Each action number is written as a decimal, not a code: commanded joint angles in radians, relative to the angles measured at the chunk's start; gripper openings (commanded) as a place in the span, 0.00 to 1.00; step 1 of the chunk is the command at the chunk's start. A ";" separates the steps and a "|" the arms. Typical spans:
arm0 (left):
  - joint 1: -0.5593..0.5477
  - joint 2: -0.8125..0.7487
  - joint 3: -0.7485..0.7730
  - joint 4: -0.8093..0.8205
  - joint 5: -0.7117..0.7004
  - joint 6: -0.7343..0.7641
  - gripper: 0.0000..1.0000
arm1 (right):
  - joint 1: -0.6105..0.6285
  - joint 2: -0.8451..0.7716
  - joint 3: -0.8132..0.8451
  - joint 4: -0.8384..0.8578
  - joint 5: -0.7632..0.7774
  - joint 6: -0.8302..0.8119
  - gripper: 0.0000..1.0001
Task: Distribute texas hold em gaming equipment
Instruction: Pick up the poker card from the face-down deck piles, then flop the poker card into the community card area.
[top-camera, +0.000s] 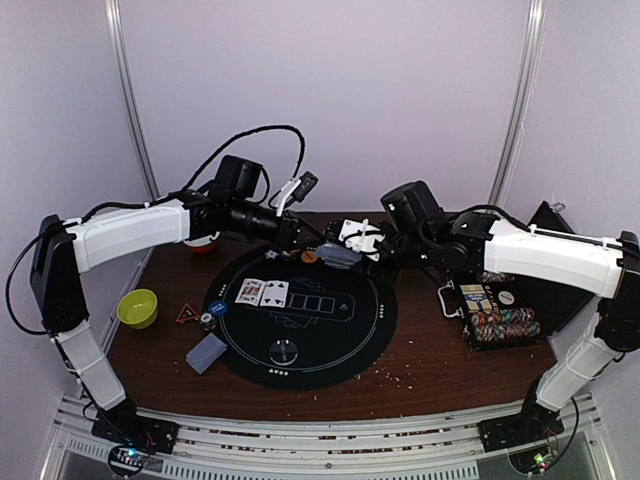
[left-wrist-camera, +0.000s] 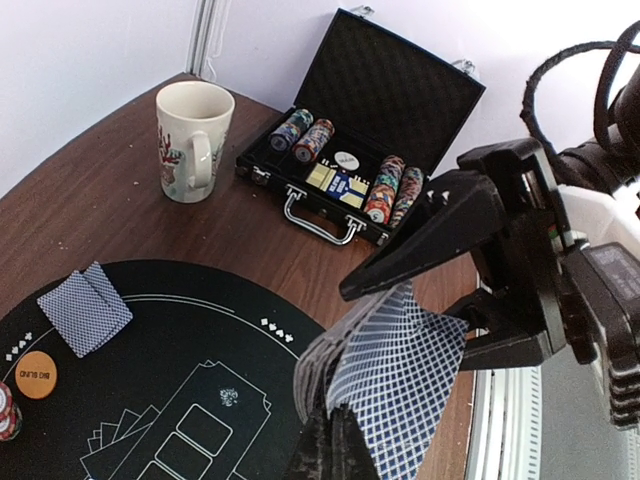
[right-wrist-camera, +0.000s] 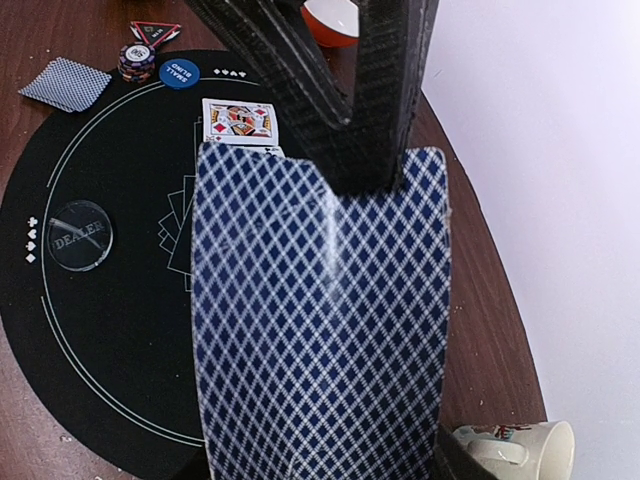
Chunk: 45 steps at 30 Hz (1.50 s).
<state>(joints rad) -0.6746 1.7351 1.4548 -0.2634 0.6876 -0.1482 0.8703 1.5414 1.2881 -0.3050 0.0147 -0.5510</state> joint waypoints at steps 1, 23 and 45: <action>0.009 -0.024 0.004 0.011 0.025 0.022 0.00 | 0.002 -0.012 0.012 0.013 0.015 0.002 0.47; 0.188 -0.241 -0.116 0.039 0.012 0.064 0.00 | -0.030 -0.020 -0.018 0.014 0.028 0.012 0.47; -0.097 -0.012 -0.282 0.361 -0.976 0.685 0.00 | -0.114 -0.123 -0.058 -0.014 0.055 0.054 0.48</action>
<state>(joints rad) -0.7383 1.6672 1.1835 -0.1074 -0.1211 0.3889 0.7799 1.4776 1.2613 -0.3260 0.0505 -0.5335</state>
